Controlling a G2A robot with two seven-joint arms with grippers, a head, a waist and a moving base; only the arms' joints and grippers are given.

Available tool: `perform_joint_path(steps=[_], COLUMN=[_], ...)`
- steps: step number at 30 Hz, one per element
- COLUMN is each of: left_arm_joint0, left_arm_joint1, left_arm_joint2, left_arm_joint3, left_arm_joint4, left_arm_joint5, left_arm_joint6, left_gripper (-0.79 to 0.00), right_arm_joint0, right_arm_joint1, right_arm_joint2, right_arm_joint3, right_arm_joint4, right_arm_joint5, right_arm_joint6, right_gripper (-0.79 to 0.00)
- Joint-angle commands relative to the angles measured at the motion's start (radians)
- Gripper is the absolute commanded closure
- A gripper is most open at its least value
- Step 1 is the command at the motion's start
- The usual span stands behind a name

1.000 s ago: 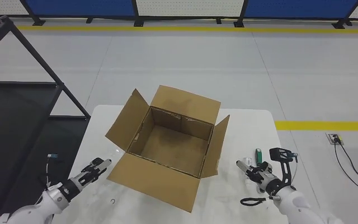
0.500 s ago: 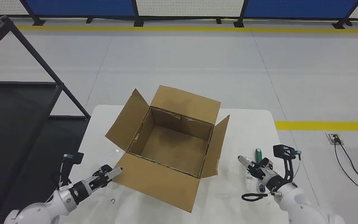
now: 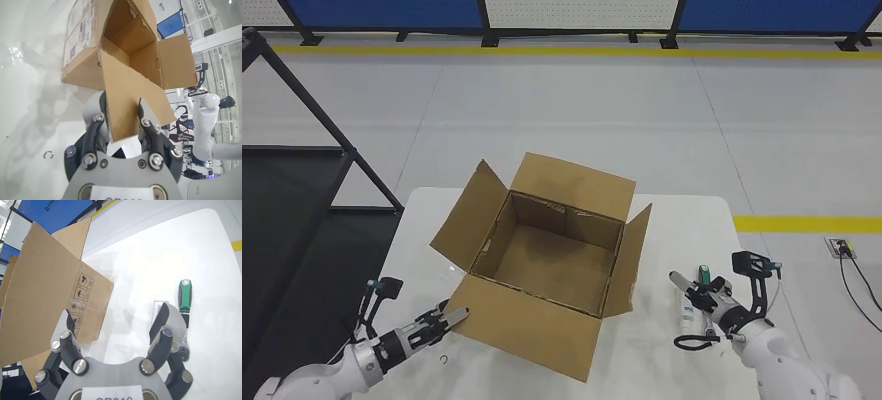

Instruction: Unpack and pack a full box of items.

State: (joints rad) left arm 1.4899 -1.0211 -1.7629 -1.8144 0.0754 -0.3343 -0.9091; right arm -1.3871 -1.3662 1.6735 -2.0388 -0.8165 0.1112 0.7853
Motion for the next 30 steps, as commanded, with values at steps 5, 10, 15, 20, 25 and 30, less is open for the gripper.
perform_joint_path(steps=[5,10,15,20,25,30], left_arm_joint0=[0.034,0.059,0.078,0.096,0.113,0.133], left_arm_joint1=[0.004,0.007,0.011,0.014,0.020,0.026], left_arm_joint2=[0.001,-0.003,-0.009,-0.012,-0.014,-0.018], left_arm_joint3=[-0.028,-0.047,-0.056,-0.067,-0.082,-0.107], left_arm_joint4=[-0.011,-0.024,-0.031,-0.034,-0.021,-0.012], left_arm_joint5=[-0.008,-0.012,-0.019,-0.024,-0.052,-0.090], left_arm_joint6=[-0.005,-0.010,-0.009,-0.012,-0.046,-0.073], left_gripper=[0.000,0.000,-0.105,-0.296,-0.342,-0.345], right_arm_joint0=[0.030,0.059,0.088,0.122,0.141,0.129], right_arm_joint1=[0.006,0.010,0.015,0.017,0.020,0.024], right_arm_joint2=[-0.014,-0.040,-0.075,-0.114,-0.136,-0.149], right_arm_joint3=[0.014,0.019,0.032,0.054,0.062,0.041], right_arm_joint4=[0.003,-0.009,-0.034,-0.056,-0.089,-0.166], right_arm_joint5=[0.026,0.046,0.053,0.074,0.107,0.153], right_arm_joint6=[0.012,0.031,0.059,0.073,0.074,0.074], right_gripper=[-0.785,-0.785,-0.785,-0.785,-0.785,-0.785])
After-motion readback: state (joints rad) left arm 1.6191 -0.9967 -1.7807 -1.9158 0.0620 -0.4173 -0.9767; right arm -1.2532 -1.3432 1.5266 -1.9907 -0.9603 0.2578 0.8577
